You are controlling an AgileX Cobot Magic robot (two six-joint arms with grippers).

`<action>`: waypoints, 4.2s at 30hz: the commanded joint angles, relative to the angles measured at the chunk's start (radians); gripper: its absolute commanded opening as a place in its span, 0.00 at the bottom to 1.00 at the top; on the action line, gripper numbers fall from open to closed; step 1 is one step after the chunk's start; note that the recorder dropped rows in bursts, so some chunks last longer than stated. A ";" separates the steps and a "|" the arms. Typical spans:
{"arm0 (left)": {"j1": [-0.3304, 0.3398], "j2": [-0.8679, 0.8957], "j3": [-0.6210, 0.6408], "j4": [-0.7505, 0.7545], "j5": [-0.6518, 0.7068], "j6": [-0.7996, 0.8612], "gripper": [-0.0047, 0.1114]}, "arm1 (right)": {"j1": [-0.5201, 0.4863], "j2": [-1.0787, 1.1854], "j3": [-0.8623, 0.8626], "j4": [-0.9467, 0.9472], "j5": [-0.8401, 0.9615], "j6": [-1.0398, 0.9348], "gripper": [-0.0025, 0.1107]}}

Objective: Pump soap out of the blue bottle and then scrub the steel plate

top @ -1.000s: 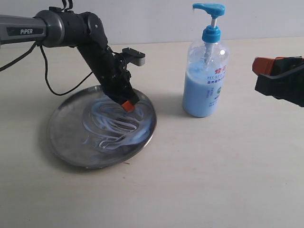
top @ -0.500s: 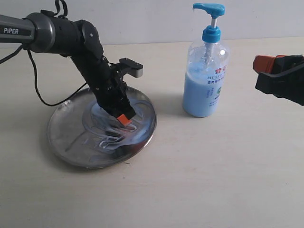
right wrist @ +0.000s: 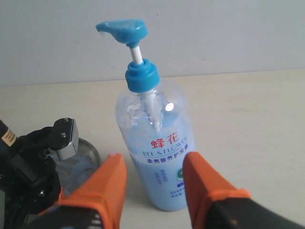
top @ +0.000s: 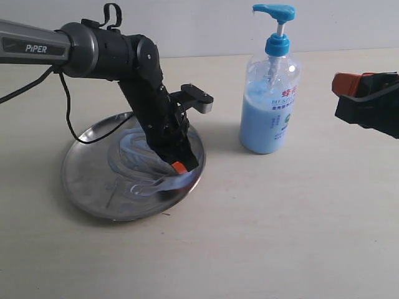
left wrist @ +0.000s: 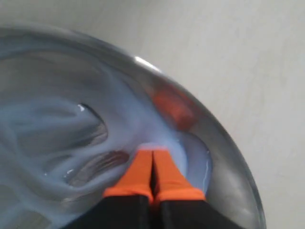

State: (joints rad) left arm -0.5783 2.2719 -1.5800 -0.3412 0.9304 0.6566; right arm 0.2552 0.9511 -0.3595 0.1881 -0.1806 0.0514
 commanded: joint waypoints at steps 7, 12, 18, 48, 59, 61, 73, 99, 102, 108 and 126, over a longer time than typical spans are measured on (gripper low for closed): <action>0.039 0.067 -0.049 0.092 -0.056 -0.021 0.04 | 0.000 -0.008 0.004 -0.007 -0.003 -0.005 0.38; 0.055 0.118 -0.111 0.094 -0.025 -0.035 0.04 | 0.000 -0.008 0.004 -0.007 0.000 -0.005 0.38; 0.091 0.153 -0.145 0.099 -0.016 -0.041 0.04 | 0.000 -0.008 0.004 -0.007 0.000 -0.005 0.38; 0.000 0.066 0.039 -0.003 0.013 0.042 0.04 | 0.000 -0.008 0.004 -0.007 -0.005 -0.025 0.38; -0.016 0.062 0.039 0.028 0.033 -0.023 0.04 | 0.000 -0.008 0.004 -0.005 0.002 -0.022 0.38; -0.016 0.064 0.037 0.068 0.007 -0.065 0.04 | 0.000 -0.008 0.004 -0.005 0.002 -0.022 0.38; 0.002 0.175 -0.181 0.149 0.073 -0.142 0.04 | 0.000 -0.008 0.004 -0.005 0.002 -0.022 0.38; 0.119 0.197 -0.164 0.050 0.194 -0.049 0.04 | 0.000 -0.008 0.004 -0.007 -0.002 -0.025 0.38; 0.108 0.171 -0.099 0.047 0.164 -0.038 0.04 | 0.000 -0.008 0.004 -0.007 -0.005 -0.025 0.38; 0.087 0.111 -0.005 0.022 0.117 -0.026 0.04 | 0.000 -0.008 0.004 -0.007 -0.005 -0.025 0.38; -0.013 -0.004 0.134 -0.021 -0.005 -0.005 0.04 | 0.000 -0.008 0.004 -0.005 0.010 -0.023 0.38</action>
State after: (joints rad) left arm -0.5786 2.2252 -1.4774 -0.3962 0.9547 0.6465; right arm 0.2552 0.9511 -0.3595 0.1881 -0.1750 0.0319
